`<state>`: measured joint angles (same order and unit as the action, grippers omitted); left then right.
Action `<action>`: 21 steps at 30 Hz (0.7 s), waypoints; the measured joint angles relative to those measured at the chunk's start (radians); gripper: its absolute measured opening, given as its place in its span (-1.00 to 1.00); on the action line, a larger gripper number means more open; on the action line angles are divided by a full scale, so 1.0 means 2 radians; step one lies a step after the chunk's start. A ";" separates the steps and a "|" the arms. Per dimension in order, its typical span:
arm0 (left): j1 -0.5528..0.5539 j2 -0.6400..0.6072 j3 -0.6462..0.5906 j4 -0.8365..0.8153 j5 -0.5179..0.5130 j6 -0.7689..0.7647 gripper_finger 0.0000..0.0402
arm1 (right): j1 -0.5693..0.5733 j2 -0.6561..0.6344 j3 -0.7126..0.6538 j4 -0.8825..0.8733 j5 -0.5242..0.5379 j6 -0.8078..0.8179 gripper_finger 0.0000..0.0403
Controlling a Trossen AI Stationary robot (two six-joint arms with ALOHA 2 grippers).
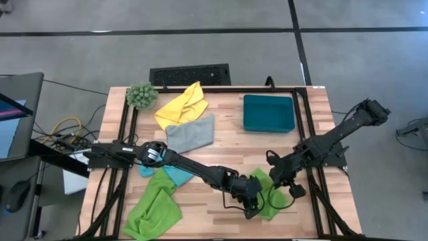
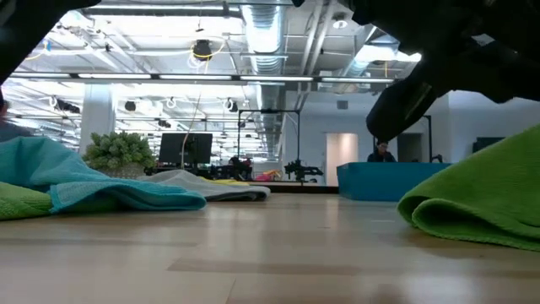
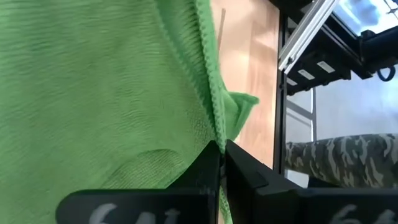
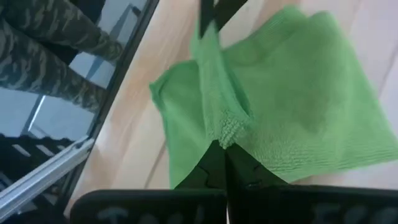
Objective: Fold microfiber towels
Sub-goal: Fold the right green microfiber cloth
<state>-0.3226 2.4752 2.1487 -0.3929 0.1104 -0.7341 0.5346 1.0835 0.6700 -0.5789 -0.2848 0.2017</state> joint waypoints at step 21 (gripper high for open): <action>0.008 0.000 -0.001 0.004 0.004 -0.013 -0.97 | 0.060 0.001 -0.053 0.076 0.000 0.041 -0.96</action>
<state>-0.3073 2.4752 2.1476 -0.3858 0.1179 -0.7595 0.6547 1.0847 0.5640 -0.4263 -0.2855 0.2844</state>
